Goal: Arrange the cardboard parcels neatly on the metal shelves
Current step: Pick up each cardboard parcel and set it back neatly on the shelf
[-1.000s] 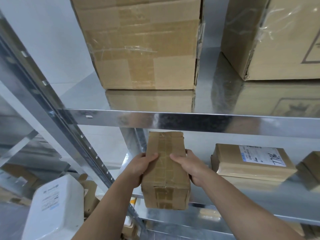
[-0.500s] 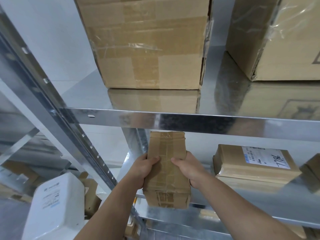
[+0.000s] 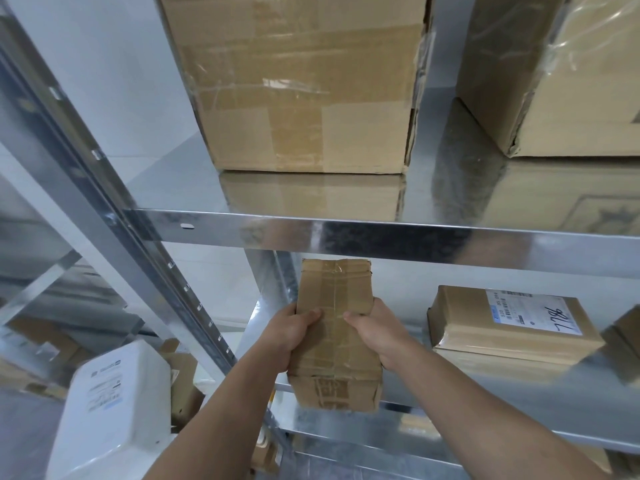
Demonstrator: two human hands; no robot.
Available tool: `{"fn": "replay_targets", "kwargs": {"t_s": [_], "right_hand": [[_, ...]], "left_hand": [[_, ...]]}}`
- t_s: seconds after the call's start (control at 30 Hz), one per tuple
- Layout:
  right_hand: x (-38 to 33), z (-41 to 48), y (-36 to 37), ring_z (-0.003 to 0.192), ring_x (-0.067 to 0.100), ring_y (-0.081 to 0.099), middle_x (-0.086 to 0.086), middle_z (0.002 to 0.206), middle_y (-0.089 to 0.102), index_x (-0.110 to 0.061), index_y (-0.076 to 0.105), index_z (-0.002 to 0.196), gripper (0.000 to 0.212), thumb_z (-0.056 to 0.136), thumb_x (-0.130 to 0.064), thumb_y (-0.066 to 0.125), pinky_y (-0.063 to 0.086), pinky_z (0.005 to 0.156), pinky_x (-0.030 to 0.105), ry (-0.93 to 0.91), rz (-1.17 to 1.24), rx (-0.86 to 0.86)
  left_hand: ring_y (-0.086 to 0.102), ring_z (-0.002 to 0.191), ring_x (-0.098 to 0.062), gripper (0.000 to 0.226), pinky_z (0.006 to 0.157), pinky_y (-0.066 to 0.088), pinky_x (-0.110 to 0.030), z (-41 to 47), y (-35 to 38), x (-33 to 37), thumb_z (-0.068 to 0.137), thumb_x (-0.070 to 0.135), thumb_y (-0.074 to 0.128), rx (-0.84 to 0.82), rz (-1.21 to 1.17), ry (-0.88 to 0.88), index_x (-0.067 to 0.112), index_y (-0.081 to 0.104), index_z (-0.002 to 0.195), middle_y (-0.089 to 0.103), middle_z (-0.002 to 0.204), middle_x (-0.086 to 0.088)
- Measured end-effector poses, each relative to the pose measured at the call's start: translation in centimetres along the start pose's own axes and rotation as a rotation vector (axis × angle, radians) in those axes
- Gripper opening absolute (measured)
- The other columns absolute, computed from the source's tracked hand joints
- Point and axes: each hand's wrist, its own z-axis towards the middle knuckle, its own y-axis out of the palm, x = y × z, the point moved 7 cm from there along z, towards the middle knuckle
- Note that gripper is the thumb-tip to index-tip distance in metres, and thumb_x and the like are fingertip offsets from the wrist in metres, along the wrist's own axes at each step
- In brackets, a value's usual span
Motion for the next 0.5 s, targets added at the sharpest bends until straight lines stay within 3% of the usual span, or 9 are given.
{"fn": "replay_targets", "kwargs": {"t_s": [0.1,0.17,0.27,0.33,0.4,0.5], "right_hand": [[-0.2,-0.2,-0.2,0.102,0.021,0.07,-0.003,0.112,0.072,-0.029,0.06,0.126,0.035,0.094,-0.04,0.069,0.058,0.093,0.046,-0.003,-0.011,-0.02],[-0.4,-0.5,-0.5,0.101,0.019,0.07,-0.002,0.113,0.072,-0.026,0.06,0.127,0.038,0.093,-0.04,0.07,0.059,0.084,0.038,-0.004,0.003,-0.03],[-0.8,-1.2,-0.9,0.098,0.015,0.069,-0.002,0.113,0.071,-0.023,0.06,0.128,0.035,0.097,-0.036,0.069,0.052,0.07,0.027,-0.003,0.042,-0.066],[-1.0,-1.5,-1.3,0.1,0.015,0.067,-0.002,0.116,0.07,-0.023,0.057,0.13,0.039,0.097,-0.04,0.068,0.052,0.075,0.029,0.002,0.083,-0.068],[-1.4,-1.9,-1.8,0.104,0.016,0.067,-0.002,0.121,0.068,-0.026,0.052,0.135,0.045,0.098,-0.047,0.064,0.055,0.086,0.035,0.002,0.131,-0.036],[-2.6,-2.2,-2.6,0.107,0.019,0.067,-0.001,0.119,0.07,-0.028,0.054,0.133,0.043,0.1,-0.055,0.056,0.054,0.101,0.046,-0.018,0.243,0.004]], "left_hand": [[0.07,0.092,-0.027,0.016,0.072,0.057,-0.038,-0.4,0.1,0.2,0.1,0.028,0.062,-0.017,-0.011,-0.014,0.02,0.063,0.114,0.073,0.103,-0.007],[0.07,0.091,-0.025,0.012,0.069,0.056,-0.036,-0.7,0.1,0.3,0.101,0.027,0.061,-0.041,-0.026,-0.02,0.02,0.063,0.111,0.073,0.101,-0.007],[0.071,0.099,-0.027,0.023,0.091,0.058,-0.045,-0.8,0.2,0.4,0.1,0.03,0.062,-0.073,-0.014,-0.01,0.018,0.063,0.12,0.074,0.108,-0.007],[0.069,0.105,-0.026,0.031,0.104,0.052,-0.05,-1.1,0.1,0.7,0.099,0.035,0.064,-0.072,0.014,0.017,0.02,0.061,0.126,0.073,0.113,-0.004],[0.069,0.109,-0.026,0.039,0.105,0.051,-0.05,-1.3,0.1,1.3,0.097,0.039,0.065,-0.087,0.004,0.056,0.023,0.057,0.131,0.072,0.117,-0.003],[0.071,0.099,-0.023,0.039,0.085,0.059,-0.037,-1.3,-0.4,2.7,0.097,0.021,0.064,-0.084,-0.095,0.129,0.025,0.054,0.135,0.073,0.113,-0.005]]}}
